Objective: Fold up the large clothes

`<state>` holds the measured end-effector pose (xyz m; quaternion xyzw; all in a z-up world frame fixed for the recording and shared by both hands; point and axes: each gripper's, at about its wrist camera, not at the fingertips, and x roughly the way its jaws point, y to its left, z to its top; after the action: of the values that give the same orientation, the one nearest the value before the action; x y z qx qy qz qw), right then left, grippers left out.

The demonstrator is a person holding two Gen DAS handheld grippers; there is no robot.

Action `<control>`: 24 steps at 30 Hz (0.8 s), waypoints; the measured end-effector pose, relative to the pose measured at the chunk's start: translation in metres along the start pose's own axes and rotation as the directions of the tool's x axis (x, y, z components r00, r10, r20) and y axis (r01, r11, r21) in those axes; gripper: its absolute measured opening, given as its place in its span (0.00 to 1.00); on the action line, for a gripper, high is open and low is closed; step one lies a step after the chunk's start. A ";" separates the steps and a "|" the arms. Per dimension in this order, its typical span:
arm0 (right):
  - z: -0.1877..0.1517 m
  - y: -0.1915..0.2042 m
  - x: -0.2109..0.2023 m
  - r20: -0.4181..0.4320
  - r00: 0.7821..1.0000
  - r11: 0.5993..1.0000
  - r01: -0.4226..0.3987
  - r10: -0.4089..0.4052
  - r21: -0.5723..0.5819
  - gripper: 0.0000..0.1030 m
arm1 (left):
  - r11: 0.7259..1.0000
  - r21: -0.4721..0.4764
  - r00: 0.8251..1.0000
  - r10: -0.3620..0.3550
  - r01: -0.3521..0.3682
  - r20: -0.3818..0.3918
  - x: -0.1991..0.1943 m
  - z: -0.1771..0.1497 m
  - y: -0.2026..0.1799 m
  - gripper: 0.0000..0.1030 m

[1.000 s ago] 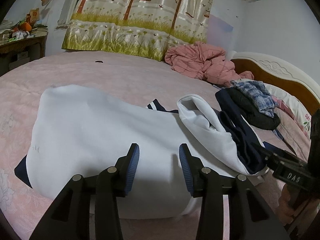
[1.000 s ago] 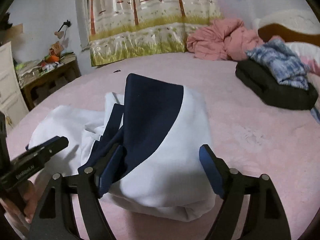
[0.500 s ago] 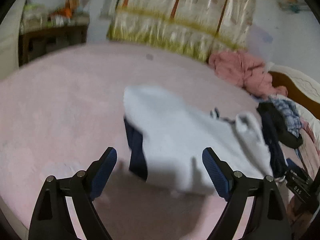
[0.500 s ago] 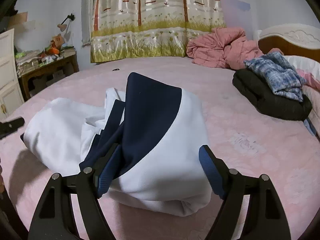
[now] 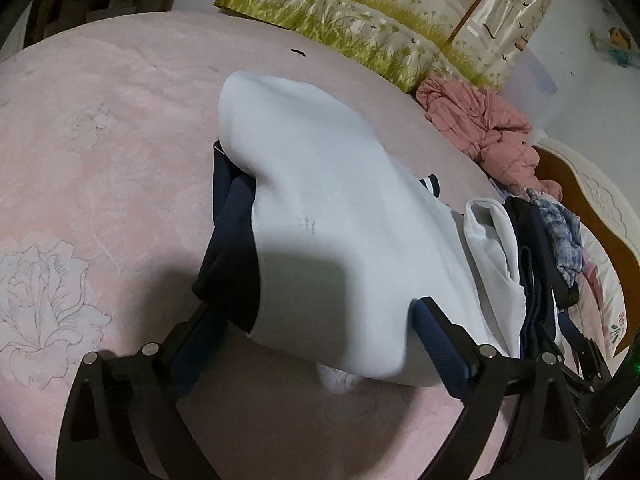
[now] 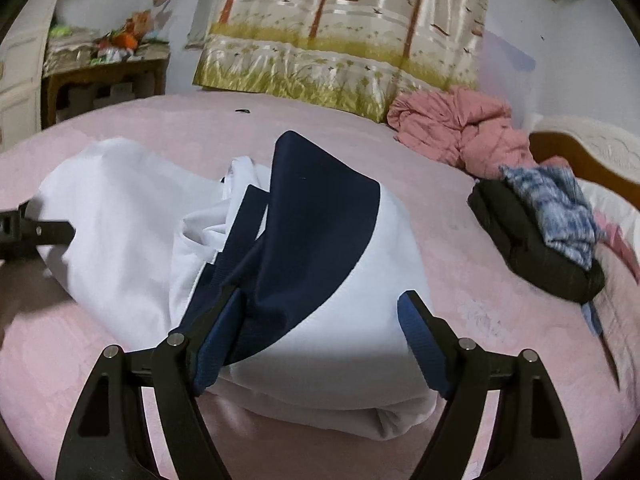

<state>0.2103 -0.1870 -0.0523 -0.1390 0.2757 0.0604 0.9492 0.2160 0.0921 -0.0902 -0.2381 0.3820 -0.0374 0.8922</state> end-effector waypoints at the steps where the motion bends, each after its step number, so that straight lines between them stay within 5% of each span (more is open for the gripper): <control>1: 0.000 0.001 -0.001 0.001 1.000 1.000 -0.004 0.004 -0.003 0.75 | 1.000 0.007 1.000 0.004 -0.004 0.010 0.000 -0.001 -0.001 0.93; 6: -0.004 -0.014 -0.004 -0.001 0.996 0.995 -0.091 0.091 0.040 0.75 | 0.999 0.048 0.998 -0.006 0.003 0.069 -0.008 -0.006 -0.011 0.67; 10: -0.005 -0.019 -0.005 0.002 0.995 0.993 -0.100 0.100 0.055 0.75 | 0.996 0.086 0.984 -0.001 -0.014 0.178 -0.026 -0.005 -0.024 0.30; 16: -0.007 -0.023 -0.004 -0.004 0.994 0.991 -0.113 0.113 0.068 0.77 | 0.956 0.291 0.942 -0.079 -0.021 0.327 -0.060 0.000 -0.086 0.24; 20: -0.005 -0.022 -0.002 -0.010 0.994 0.992 -0.112 0.113 0.063 0.78 | 0.873 0.487 0.902 -0.223 0.016 0.369 -0.083 -0.016 -0.144 0.23; 24: -0.006 -0.043 -0.003 -0.004 0.980 0.969 -0.196 0.199 0.150 0.78 | 0.763 0.641 0.887 -0.351 0.084 0.301 -0.076 -0.037 -0.205 0.23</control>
<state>0.2130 -0.2304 -0.0460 -0.0402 0.3010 0.1323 0.9435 0.1600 -0.0846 0.0308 0.0173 0.1255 -0.2146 0.9685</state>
